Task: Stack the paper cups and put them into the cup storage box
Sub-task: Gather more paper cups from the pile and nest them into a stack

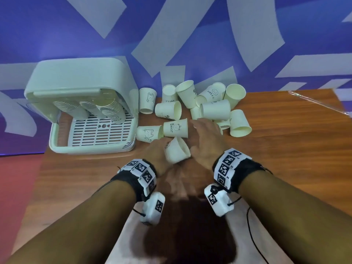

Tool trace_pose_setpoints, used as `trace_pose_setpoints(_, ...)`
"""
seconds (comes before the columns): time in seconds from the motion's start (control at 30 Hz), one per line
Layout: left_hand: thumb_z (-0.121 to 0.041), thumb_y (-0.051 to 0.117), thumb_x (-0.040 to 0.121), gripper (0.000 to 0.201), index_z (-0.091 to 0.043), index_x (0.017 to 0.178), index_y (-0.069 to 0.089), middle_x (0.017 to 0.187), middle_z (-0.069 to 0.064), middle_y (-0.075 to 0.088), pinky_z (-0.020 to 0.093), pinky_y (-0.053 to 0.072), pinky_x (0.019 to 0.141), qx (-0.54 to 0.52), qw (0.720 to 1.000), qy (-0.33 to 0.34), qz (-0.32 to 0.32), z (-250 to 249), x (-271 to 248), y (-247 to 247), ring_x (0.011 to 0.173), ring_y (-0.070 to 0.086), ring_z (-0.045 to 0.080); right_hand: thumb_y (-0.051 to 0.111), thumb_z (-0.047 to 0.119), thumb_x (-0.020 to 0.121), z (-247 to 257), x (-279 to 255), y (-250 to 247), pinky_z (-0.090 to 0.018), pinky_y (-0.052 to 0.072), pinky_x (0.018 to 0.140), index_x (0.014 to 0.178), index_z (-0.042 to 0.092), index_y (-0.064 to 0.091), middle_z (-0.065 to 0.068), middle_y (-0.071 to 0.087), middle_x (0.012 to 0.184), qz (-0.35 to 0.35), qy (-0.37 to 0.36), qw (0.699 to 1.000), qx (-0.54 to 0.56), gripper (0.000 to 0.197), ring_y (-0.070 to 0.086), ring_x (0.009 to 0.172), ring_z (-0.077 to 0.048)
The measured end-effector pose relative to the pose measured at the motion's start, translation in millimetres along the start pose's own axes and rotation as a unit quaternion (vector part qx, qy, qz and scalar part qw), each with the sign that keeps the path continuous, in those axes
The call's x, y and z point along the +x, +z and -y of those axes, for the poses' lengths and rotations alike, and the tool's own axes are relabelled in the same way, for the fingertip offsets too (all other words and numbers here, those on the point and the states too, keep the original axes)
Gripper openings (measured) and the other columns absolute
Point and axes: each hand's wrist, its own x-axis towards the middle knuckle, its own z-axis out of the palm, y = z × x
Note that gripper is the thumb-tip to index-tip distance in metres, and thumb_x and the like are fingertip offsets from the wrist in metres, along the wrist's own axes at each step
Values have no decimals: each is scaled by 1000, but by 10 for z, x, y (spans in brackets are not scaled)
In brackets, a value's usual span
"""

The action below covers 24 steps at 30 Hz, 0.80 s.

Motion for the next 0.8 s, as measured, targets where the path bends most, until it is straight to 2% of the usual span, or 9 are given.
trace_pose_setpoints(0.07, -37, 78, 64, 63, -27, 122, 57, 110, -3, 65, 40, 53, 91, 12, 999, -30, -6, 50, -52, 8, 100, 63, 19, 62, 26, 78, -162, 74, -5, -41, 27, 116, 145, 24, 36, -4, 31, 151, -37, 59, 994, -82, 72, 27, 139, -29)
trace_pose_setpoints(0.17, -35, 76, 56, 70, -18, 122, 59, 108, 1, 65, 40, 53, 92, 1, 999, -51, -20, 151, -146, 22, 99, 63, 20, 62, 37, 82, -390, 183, 42, -44, 32, 112, 149, 27, 29, -5, 28, 153, -6, 105, 990, -97, 75, 30, 137, -34)
trace_pose_setpoints(0.27, -22, 78, 67, 47, -16, 111, 63, 99, -1, 66, 35, 53, 89, -11, 997, -54, -48, 251, -247, 59, 91, 63, 15, 69, 36, 81, -482, 241, 59, -41, 37, 105, 147, 24, 31, -9, 35, 145, 2, 98, 993, -63, 78, 41, 128, -35)
trace_pose_setpoints(0.37, -14, 78, 77, 30, -16, 103, 62, 94, -4, 66, 13, 46, 77, -30, 996, -66, -52, 362, -313, 97, 84, 61, 8, 70, 38, 79, -453, 206, 56, -39, 40, 102, 142, 24, 35, -8, 35, 142, -13, 112, 994, -13, 74, 46, 124, -29)
trace_pose_setpoints(0.43, -11, 76, 81, 27, -15, 103, 61, 98, -4, 64, 8, 43, 74, -54, 996, -61, -47, 395, -346, 98, 84, 59, 8, 68, 44, 78, -407, 136, 63, -40, 44, 99, 137, 29, 39, -6, 39, 137, -31, 136, 989, 49, 68, 50, 116, -26)
trace_pose_setpoints(0.57, -23, 84, 67, 44, -22, 108, 67, 99, -8, 70, 28, 54, 88, -81, 995, -12, -49, 341, -430, 12, 95, 66, 8, 66, 47, 84, -224, -36, 77, -34, 44, 95, 123, 32, 54, -3, 54, 126, -36, 140, 969, 201, 44, 55, 110, -18)
trace_pose_setpoints(0.67, -22, 85, 67, 48, -22, 111, 66, 104, -7, 71, 31, 56, 92, -106, 994, 10, -41, 284, -437, -56, 100, 67, 10, 67, 53, 80, -37, -135, 151, -37, 48, 96, 108, 39, 60, 2, 64, 118, 20, 128, 953, 273, 32, 61, 106, -16)
trace_pose_setpoints(0.73, -22, 84, 68, 48, -23, 112, 65, 106, -5, 70, 27, 55, 90, -104, 994, 27, -36, 245, -430, -90, 101, 66, 12, 68, 58, 76, 95, -189, 277, -42, 47, 101, 112, 39, 62, 6, 65, 116, 63, 128, 946, 293, 41, 63, 109, -16)
trace_pose_setpoints(0.8, -34, 82, 62, 55, -24, 113, 65, 106, -4, 70, 37, 56, 88, -66, 996, 49, -41, 259, -431, -113, 98, 66, 15, 68, 52, 83, 214, -238, 429, -39, 45, 104, 127, 33, 58, 5, 57, 120, 81, 120, 955, 258, 49, 58, 115, -16)
